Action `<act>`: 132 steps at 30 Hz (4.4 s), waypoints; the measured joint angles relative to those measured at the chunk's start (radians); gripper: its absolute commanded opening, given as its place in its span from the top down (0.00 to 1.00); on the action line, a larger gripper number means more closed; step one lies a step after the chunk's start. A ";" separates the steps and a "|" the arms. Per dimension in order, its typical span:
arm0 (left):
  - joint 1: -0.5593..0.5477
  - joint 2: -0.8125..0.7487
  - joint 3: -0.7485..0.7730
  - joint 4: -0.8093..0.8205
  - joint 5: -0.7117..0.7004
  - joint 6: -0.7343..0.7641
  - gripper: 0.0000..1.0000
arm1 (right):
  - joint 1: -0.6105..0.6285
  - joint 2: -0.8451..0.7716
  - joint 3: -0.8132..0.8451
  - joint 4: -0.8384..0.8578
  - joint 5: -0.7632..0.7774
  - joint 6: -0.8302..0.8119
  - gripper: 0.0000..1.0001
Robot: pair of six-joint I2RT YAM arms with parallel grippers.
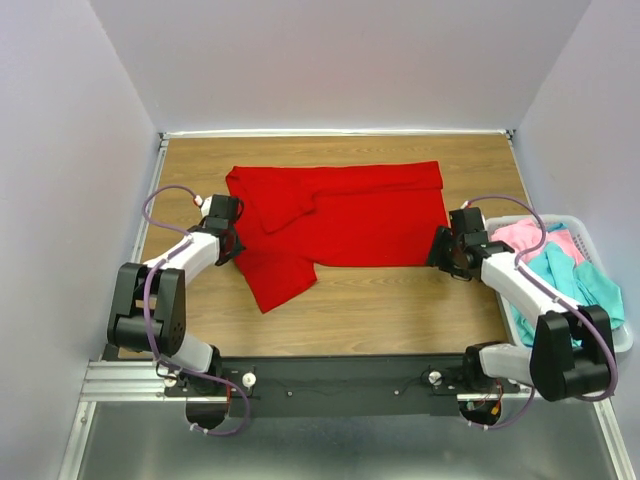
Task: Fold and stack the t-shirts
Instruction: Fold the tshirt
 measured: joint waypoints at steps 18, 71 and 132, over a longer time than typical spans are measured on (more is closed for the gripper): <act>0.036 -0.028 -0.005 -0.037 -0.044 0.037 1.00 | -0.005 0.191 0.084 -0.021 0.124 0.034 0.39; 0.045 -0.023 0.089 -0.066 -0.012 0.055 1.00 | -0.086 0.222 0.167 0.010 0.050 0.028 0.99; 0.129 0.380 0.556 -0.065 0.078 0.066 0.99 | -0.158 0.834 0.810 0.011 -0.037 -0.028 0.91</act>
